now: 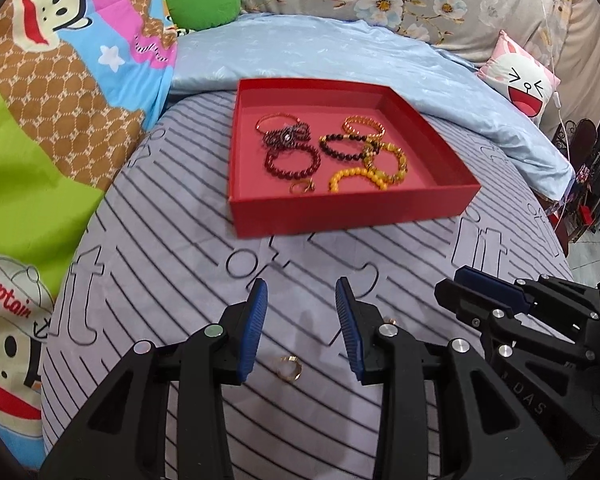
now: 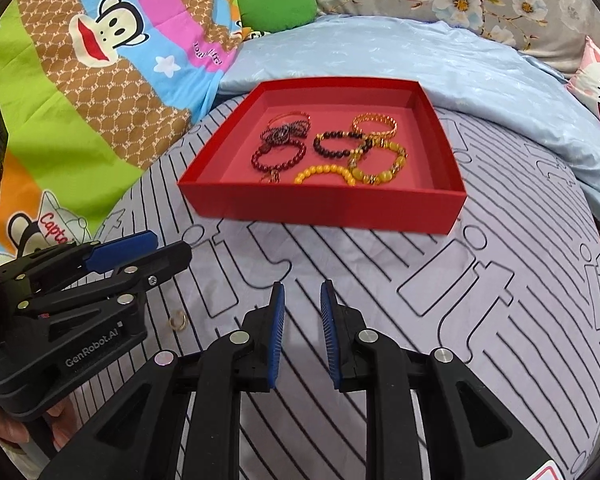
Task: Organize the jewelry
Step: 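Withdraw both tools from the tray toward the gold hoop earrings, then grasp a gold hoop earring with the left tool while the right tool grasps another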
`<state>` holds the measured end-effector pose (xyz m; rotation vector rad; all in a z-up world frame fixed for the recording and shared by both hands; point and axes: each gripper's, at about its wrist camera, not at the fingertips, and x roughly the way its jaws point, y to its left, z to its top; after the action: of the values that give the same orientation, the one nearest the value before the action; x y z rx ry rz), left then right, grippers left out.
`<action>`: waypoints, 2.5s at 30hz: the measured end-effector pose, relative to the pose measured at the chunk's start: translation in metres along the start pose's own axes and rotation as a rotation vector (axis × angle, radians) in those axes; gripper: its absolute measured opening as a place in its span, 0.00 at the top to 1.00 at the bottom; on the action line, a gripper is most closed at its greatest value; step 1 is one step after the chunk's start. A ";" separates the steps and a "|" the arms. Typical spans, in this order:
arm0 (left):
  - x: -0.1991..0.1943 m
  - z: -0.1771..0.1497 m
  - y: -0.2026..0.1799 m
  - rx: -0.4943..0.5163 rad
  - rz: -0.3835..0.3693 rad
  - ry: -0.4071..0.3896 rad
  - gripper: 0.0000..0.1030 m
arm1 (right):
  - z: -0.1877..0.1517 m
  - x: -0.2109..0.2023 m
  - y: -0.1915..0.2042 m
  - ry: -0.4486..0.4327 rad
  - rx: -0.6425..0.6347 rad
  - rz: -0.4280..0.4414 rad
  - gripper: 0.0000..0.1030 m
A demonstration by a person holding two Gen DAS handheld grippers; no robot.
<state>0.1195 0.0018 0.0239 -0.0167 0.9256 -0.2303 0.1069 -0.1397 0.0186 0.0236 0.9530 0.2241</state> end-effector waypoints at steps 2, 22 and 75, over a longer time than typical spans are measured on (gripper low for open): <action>0.000 -0.006 0.004 -0.008 0.005 0.011 0.67 | -0.006 0.003 0.002 0.012 -0.001 0.001 0.81; -0.001 -0.052 0.016 -0.022 0.008 0.076 0.58 | -0.021 0.028 0.025 0.070 -0.055 0.024 0.73; 0.018 -0.043 -0.002 0.021 -0.002 0.082 0.81 | -0.019 0.016 0.003 0.033 -0.022 -0.015 0.85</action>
<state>0.0949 -0.0006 -0.0158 0.0116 1.0045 -0.2444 0.1001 -0.1348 -0.0047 -0.0076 0.9827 0.2223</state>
